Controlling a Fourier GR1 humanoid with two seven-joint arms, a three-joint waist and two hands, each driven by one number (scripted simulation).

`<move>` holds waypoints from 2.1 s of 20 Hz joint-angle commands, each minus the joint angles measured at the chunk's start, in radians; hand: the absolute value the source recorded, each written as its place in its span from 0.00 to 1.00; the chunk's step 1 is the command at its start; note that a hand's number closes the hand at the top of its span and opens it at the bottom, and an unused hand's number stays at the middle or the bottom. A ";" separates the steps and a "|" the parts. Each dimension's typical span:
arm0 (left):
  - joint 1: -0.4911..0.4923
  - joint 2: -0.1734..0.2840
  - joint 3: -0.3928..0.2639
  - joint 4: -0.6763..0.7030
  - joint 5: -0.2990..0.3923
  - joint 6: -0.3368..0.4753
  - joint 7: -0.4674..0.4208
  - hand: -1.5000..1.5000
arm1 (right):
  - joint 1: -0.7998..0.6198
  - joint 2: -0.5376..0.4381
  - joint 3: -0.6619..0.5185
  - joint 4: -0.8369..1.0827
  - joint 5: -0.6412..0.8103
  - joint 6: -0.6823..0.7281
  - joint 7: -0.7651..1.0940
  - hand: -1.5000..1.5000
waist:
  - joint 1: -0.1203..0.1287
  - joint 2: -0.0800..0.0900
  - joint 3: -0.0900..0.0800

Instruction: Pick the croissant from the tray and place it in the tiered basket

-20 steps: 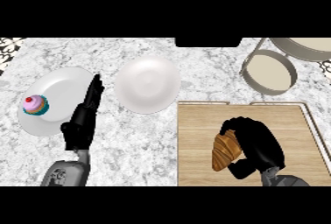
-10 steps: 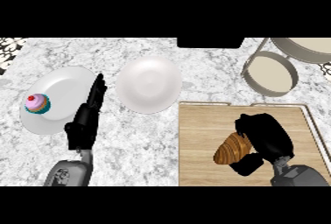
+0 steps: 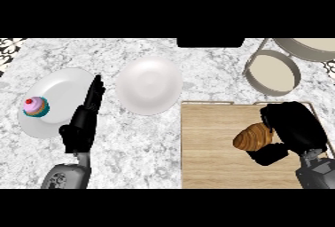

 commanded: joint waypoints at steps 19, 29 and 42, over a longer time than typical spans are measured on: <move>-0.026 -0.031 -0.011 0.004 -0.033 0.026 0.016 0.50 | -0.590 -0.007 -0.567 -0.134 -0.421 0.504 0.274 1.00 | 0.005 0.001 0.001; -0.009 -0.037 -0.020 0.015 -0.043 0.019 0.006 0.50 | -0.779 -0.050 -0.535 0.195 -0.394 0.313 0.244 1.00 | 0.011 0.005 0.001; 0.004 -0.043 -0.050 -0.019 -0.043 0.023 0.026 0.50 | -0.828 -0.171 -0.405 0.650 -0.178 -0.013 -0.061 1.00 | 0.018 0.007 0.002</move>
